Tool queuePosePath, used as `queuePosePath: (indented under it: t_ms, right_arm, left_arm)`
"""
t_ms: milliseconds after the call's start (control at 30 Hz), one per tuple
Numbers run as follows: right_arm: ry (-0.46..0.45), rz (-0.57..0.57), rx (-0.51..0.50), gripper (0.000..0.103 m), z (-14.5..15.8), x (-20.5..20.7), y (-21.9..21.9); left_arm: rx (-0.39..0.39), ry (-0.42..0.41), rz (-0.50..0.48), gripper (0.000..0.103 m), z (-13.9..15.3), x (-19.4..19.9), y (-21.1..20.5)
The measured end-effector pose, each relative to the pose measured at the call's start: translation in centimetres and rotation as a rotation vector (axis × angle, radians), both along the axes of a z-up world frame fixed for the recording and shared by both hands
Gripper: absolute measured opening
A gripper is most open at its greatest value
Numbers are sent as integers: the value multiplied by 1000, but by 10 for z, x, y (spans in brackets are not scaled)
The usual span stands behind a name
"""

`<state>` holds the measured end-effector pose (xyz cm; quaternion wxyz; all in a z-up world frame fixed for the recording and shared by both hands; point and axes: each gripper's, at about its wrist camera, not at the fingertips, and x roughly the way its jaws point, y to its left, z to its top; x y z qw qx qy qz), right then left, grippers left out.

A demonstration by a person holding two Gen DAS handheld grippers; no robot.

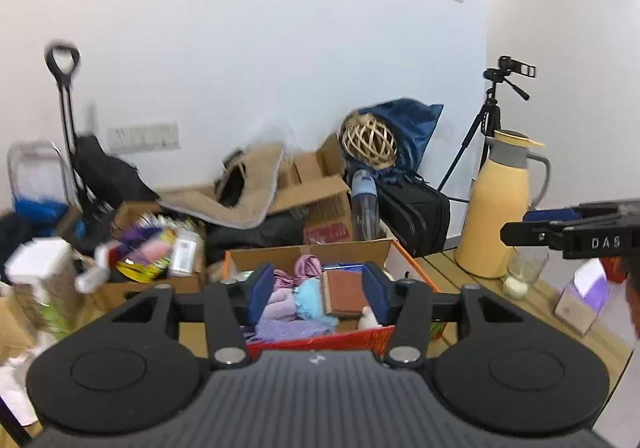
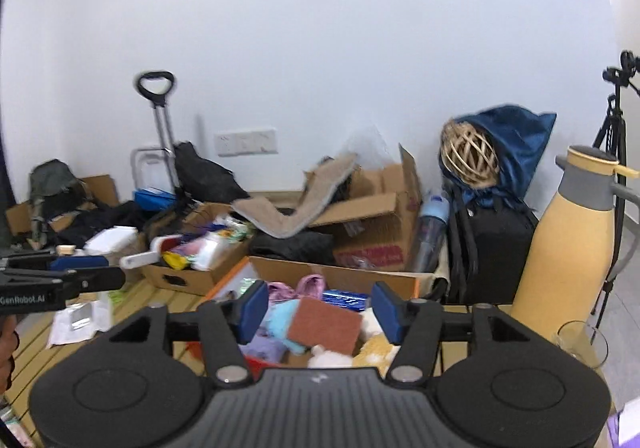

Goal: Organize soft objects
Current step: 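Withdraw both open grippers from the box back toward the table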

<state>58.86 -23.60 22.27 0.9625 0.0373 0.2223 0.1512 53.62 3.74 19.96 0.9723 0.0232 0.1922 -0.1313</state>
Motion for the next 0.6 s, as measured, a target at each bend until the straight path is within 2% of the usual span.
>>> queuePosePath:
  t_ms: [33,133,233,300,400,433,500,600]
  right_arm:
    - [-10,14,-5,58,-1,-17,2]
    - [-60,26,-15,60,-6,-66,7]
    - [-128,41,-25,68,-15,-126,12]
    - [-173,50,-29,72,-21,-166,17]
    - [-225,71,-23,85,-35,-226,23]
    - [-243,78,-29,88,-41,-246,25]
    - [-260,89,-51,89,-51,-282,32]
    - [-273,106,-57,92,-68,-331,36]
  left_arm:
    - [10,-21,8,54,-3,-17,2]
    - [21,-80,33,67,-15,-73,9]
    - [32,-147,80,80,-30,-127,17]
    - [22,-168,94,88,-40,-165,23]
    - [1,-187,98,97,-57,-217,36]
    - [-9,-188,104,98,-62,-233,40]
    - [-38,-181,121,100,-72,-263,46]
    - [-72,-158,124,101,-80,-286,52]
